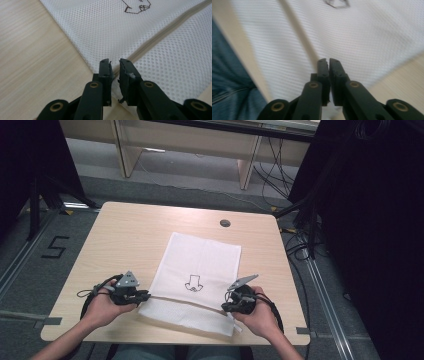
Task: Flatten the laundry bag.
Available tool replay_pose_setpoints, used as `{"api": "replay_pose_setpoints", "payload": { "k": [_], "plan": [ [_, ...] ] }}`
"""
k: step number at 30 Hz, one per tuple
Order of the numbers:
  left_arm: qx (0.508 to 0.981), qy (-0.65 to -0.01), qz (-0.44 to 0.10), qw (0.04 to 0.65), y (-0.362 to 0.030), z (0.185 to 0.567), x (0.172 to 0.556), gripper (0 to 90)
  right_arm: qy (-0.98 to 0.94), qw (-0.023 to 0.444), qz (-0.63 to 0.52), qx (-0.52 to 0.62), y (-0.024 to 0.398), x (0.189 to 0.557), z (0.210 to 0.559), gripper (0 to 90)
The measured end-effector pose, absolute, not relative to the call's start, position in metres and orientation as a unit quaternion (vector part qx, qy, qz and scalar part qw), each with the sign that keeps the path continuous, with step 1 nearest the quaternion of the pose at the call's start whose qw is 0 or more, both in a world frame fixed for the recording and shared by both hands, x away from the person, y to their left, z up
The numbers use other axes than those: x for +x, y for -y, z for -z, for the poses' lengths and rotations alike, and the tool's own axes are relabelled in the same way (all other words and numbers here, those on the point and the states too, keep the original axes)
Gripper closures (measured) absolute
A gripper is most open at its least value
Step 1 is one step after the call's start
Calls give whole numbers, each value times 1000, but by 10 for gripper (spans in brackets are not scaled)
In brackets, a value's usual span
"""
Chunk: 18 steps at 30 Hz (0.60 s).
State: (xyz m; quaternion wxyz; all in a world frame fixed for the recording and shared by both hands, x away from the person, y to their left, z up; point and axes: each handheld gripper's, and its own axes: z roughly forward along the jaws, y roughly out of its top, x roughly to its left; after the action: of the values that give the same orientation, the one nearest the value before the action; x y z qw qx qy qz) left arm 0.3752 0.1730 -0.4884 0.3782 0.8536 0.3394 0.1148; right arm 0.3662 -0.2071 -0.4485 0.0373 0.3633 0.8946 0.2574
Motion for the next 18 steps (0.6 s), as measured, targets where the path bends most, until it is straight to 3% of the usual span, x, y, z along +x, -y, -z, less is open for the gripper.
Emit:
{"api": "replay_pose_setpoints", "payload": {
  "k": [6,18],
  "plan": [
    [867,-332,-118,352,-158,492,383,869,-879,42,-239,411,218,386,459,900],
    [883,-327,-103,321,-155,499,378,884,-879,35,-214,425,210,400,479,900]
  ]
}}
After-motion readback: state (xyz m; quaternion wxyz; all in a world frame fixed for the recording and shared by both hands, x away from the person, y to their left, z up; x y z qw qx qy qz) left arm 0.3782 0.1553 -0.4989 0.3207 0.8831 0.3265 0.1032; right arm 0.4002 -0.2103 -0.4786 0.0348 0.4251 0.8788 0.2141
